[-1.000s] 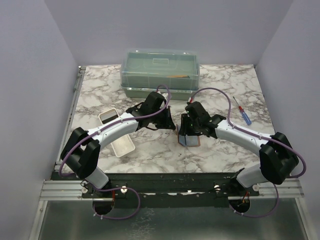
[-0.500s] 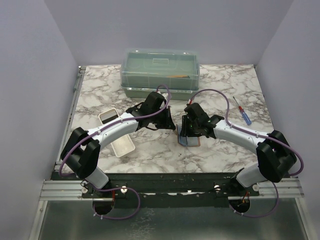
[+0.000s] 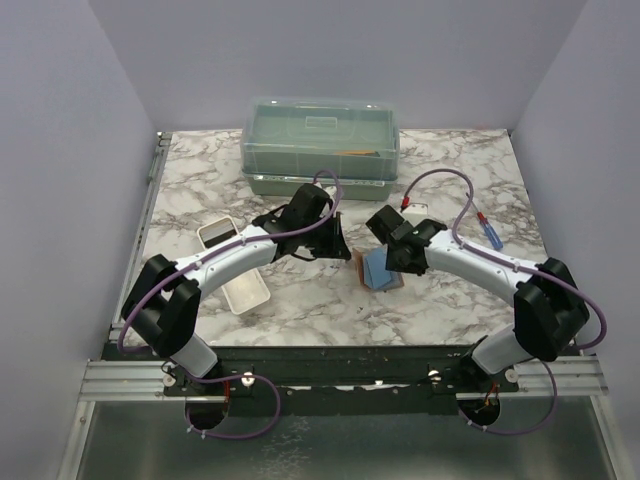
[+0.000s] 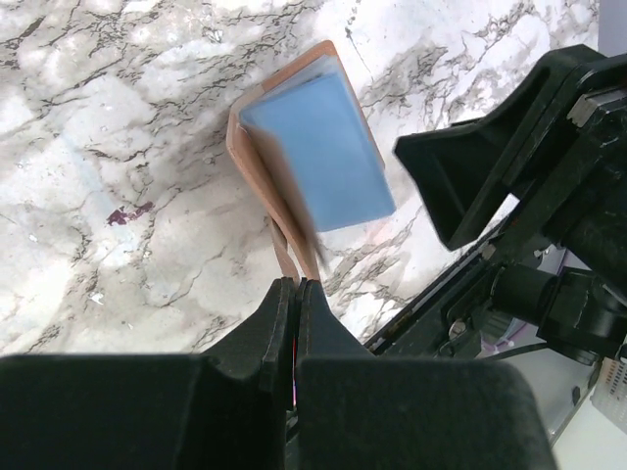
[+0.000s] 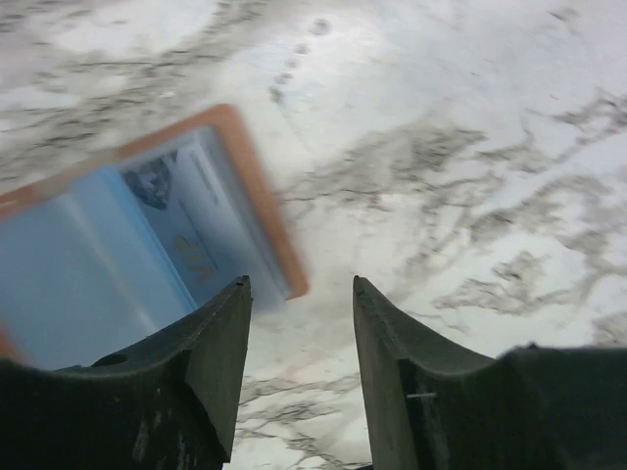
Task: Put the credit cards into the card holder
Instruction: Open the card holder at the center of the board.
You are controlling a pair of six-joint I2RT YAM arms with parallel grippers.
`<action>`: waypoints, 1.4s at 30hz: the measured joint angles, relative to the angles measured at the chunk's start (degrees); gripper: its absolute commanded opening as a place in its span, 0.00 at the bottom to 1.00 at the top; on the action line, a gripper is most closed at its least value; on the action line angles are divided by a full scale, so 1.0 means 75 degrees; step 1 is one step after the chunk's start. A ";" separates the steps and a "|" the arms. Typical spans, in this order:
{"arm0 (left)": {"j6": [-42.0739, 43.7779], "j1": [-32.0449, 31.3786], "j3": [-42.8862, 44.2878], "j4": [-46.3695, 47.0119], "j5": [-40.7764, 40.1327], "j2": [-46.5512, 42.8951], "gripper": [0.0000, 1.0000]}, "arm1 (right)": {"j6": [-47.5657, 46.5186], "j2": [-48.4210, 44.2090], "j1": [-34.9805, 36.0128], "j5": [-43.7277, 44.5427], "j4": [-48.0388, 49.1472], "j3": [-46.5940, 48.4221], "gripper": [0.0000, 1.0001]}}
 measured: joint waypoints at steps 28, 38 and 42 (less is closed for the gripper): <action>0.0274 0.0015 -0.0341 -0.0023 -0.0568 0.0437 0.00 | -0.1294 -0.1320 -0.1550 -0.4062 0.3716 -0.2410 0.73; 0.0321 0.0015 -0.0353 -0.0041 -0.0592 0.0463 0.00 | -0.1329 -0.0947 -0.1594 -0.4261 0.3902 -0.2430 0.76; 0.0321 0.0015 -0.0353 -0.0038 -0.0592 0.0463 0.00 | -0.1326 -0.0793 -0.1594 -0.4264 0.3975 -0.2430 0.77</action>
